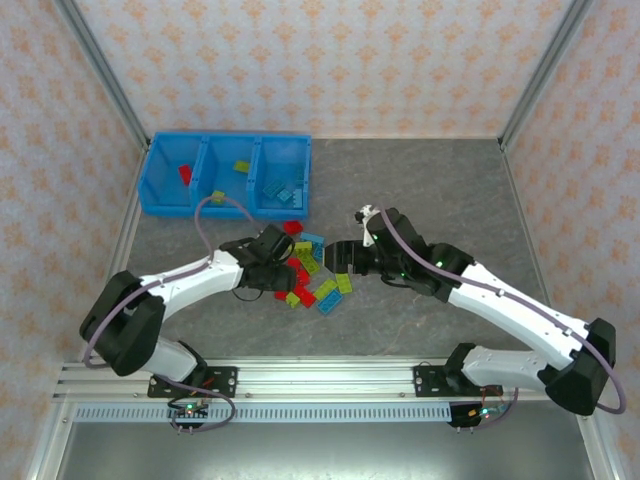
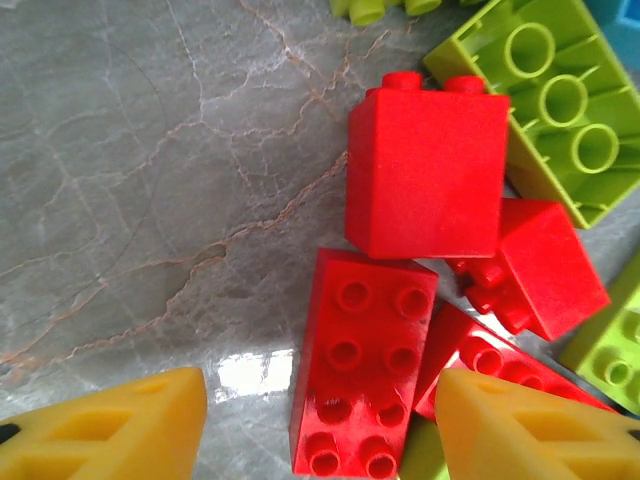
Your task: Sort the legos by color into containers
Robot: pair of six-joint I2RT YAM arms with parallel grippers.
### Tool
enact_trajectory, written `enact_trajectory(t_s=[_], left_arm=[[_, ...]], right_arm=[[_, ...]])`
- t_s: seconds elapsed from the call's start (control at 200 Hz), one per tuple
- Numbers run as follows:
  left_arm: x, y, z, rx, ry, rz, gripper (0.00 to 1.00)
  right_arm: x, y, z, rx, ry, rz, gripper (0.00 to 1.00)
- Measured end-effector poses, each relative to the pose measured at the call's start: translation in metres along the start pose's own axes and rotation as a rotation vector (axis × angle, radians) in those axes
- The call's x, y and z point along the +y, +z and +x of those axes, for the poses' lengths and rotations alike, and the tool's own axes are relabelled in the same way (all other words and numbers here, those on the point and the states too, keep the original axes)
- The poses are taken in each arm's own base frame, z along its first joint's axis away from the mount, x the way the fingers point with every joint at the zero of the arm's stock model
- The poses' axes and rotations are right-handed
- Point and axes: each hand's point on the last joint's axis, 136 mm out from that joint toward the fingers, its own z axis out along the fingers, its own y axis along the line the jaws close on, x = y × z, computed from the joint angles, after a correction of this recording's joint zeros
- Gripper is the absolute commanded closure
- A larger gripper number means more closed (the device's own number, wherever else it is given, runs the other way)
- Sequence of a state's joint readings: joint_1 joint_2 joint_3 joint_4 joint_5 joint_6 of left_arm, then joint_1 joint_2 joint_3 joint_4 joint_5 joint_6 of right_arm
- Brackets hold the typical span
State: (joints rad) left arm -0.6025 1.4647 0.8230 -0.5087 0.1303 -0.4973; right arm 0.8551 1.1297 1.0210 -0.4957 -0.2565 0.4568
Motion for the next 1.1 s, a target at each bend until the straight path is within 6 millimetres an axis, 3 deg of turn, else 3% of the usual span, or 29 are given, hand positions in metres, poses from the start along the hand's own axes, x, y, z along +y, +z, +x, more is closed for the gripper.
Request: enact_trajectory(t_s=[0.355,0.57,0.846,0.986,1.101], left_arm=[[-0.005,0.023,-0.001,0.024,0.001,0.004,0.41],[-0.002,0.032,-0.004,0.02,0.003,-0.029,0.57],[0.004,0.029,-0.004,-0.022,-0.017,-0.021,0.78],[0.016,0.012,-0.002,-0.043,-0.038,-0.03,0.81],[0.038,-0.032,-0.033,-0.17,-0.127,-0.012,0.82]], right_arm=[[0.0,0.01,0.001,0.015,0.024,0.003,0.19],[-0.001,0.011,0.002,0.019,0.036,0.007,0.19],[0.001,0.013,0.006,0.043,0.04,-0.007,0.18],[0.002,0.022,0.013,0.089,0.04,-0.008,0.18],[0.0,0.025,0.019,0.112,0.041,0.005,0.18]])
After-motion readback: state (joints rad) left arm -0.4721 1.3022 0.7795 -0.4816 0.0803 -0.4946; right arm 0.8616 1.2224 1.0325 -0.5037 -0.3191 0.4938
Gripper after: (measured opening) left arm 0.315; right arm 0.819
